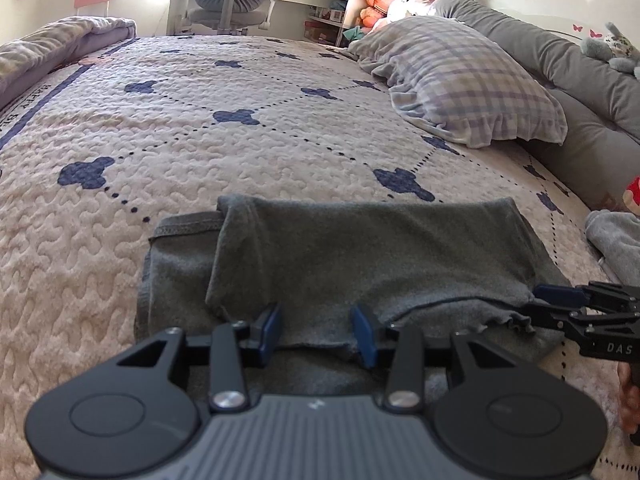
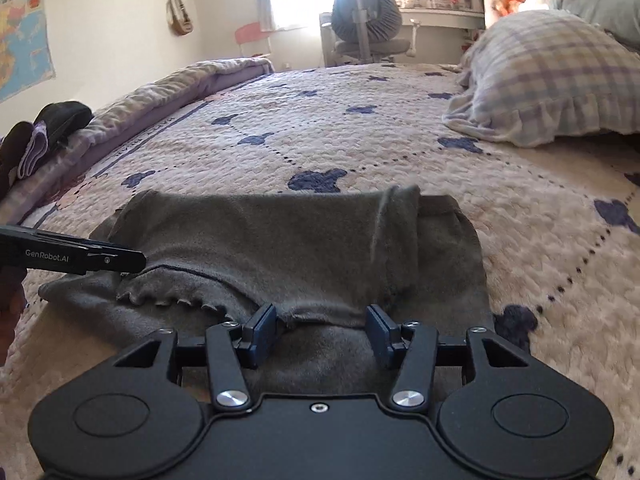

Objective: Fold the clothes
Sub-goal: 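Smooth the folded grey shirt flat with both open grippers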

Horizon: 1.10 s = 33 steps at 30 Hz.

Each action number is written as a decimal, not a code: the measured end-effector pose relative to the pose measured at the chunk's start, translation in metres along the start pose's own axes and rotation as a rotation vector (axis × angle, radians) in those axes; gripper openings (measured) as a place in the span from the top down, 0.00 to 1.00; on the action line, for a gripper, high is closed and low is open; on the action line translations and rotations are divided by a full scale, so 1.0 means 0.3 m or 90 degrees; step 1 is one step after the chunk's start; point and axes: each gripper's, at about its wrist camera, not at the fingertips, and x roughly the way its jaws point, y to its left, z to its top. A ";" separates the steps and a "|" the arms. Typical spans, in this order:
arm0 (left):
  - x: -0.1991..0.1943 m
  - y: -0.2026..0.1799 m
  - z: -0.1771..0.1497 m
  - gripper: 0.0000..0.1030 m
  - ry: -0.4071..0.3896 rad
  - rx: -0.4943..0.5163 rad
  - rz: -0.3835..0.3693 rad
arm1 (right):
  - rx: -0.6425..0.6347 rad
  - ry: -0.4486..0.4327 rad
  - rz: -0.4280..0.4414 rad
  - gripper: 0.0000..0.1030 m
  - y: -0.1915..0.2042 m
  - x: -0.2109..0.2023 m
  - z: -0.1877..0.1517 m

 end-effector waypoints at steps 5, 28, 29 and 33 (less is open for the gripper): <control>-0.040 0.006 0.025 0.57 -0.021 -0.013 -0.018 | 0.034 -0.015 -0.008 0.54 -0.027 -0.076 -0.052; 0.116 -0.307 -0.004 0.44 -0.087 -0.040 0.031 | 0.432 -0.048 0.045 0.53 -0.266 -0.169 -0.180; 0.110 -0.317 -0.018 0.44 -0.089 -0.031 0.034 | 0.442 -0.051 0.044 0.53 -0.270 -0.160 -0.180; 0.097 -0.348 -0.036 0.44 -0.081 -0.011 0.047 | 0.443 -0.071 0.043 0.49 -0.262 -0.131 -0.167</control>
